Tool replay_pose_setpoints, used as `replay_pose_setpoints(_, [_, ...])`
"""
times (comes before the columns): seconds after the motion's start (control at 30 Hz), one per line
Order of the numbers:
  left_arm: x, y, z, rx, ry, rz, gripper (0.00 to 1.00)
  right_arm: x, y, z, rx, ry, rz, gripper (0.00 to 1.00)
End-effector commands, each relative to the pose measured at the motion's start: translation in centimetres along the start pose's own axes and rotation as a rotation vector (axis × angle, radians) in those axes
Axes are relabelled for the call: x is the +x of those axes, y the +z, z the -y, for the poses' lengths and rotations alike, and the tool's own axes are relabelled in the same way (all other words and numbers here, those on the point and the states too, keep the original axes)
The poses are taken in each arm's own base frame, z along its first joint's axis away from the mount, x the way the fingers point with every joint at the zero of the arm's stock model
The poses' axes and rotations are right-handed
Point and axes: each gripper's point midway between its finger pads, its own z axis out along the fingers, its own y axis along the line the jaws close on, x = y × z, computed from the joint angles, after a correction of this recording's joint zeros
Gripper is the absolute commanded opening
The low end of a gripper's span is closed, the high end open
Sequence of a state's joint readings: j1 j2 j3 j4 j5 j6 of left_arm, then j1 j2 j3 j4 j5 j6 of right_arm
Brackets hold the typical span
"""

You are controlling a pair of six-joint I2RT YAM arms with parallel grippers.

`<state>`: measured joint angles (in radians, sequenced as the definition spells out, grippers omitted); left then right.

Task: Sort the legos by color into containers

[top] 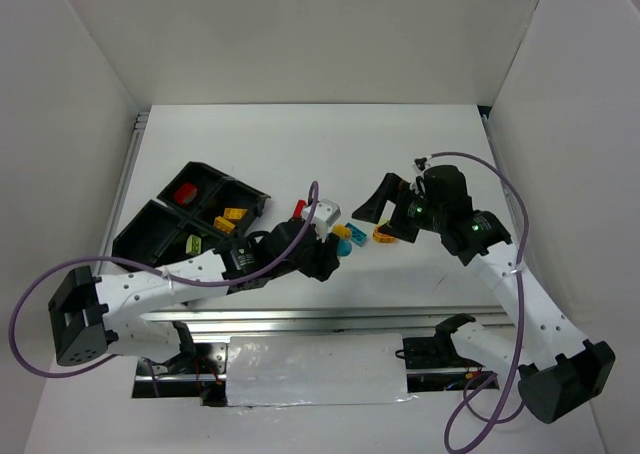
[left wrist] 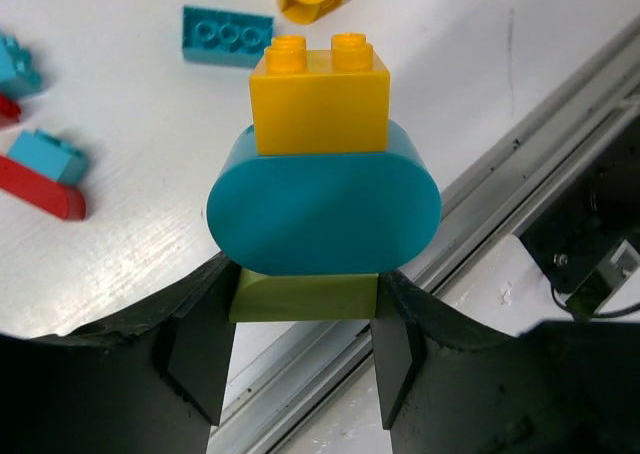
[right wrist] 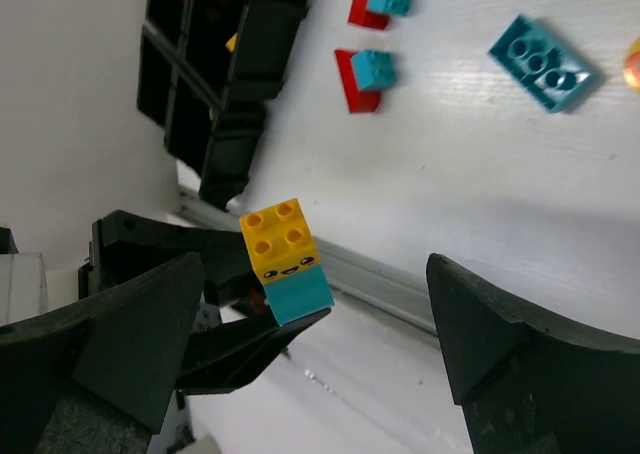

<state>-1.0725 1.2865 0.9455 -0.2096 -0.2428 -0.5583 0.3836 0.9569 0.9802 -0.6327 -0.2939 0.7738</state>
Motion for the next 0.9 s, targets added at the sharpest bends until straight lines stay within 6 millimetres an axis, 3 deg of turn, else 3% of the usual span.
replay_pose_setpoints(0.0, [-2.4,-1.3,2.3,0.109,0.119,0.04,0.0,0.8,-0.8,-4.3,-0.207,-0.019,-0.072,1.0])
replay_pose_setpoints(0.07, [-2.7,-1.7,2.9,0.145,0.139,0.037,0.0,1.2,-1.0,-4.8,-0.212,-0.03,-0.116,1.0])
replay_pose_setpoints(0.27, [-3.8,-2.4,3.4,0.165,0.166,0.059,0.08,3.3,0.1,-3.6,-0.187,-0.062,-0.248,0.98])
replay_pose_setpoints(0.47, [-3.9,-1.9,3.7,0.169,0.203,0.037,0.08,5.0,0.5,-3.8,-0.23,-0.081,-0.329,0.9])
replay_pose_setpoints(0.63, [-4.3,-2.1,3.9,0.176,0.217,0.048,0.13,5.4,1.0,-4.7,-0.272,-0.087,-0.363,0.62])
replay_pose_setpoints(0.67, [-4.4,-2.3,3.8,0.175,0.215,0.055,0.15,5.6,1.0,-4.9,-0.278,-0.094,-0.367,0.48])
replay_pose_setpoints(0.73, [-4.5,-2.3,3.6,0.166,0.218,0.062,0.2,5.3,1.0,-5.2,-0.289,-0.102,-0.363,0.31])
replay_pose_setpoints(0.8, [-4.6,-2.4,3.3,0.152,0.217,0.069,0.34,5.1,1.0,-5.8,-0.305,-0.109,-0.353,0.09])
replay_pose_setpoints(0.87, [-4.8,-2.6,3.0,0.135,0.2,0.078,0.51,4.6,0.9,-6.3,-0.326,-0.118,-0.326,0.0])
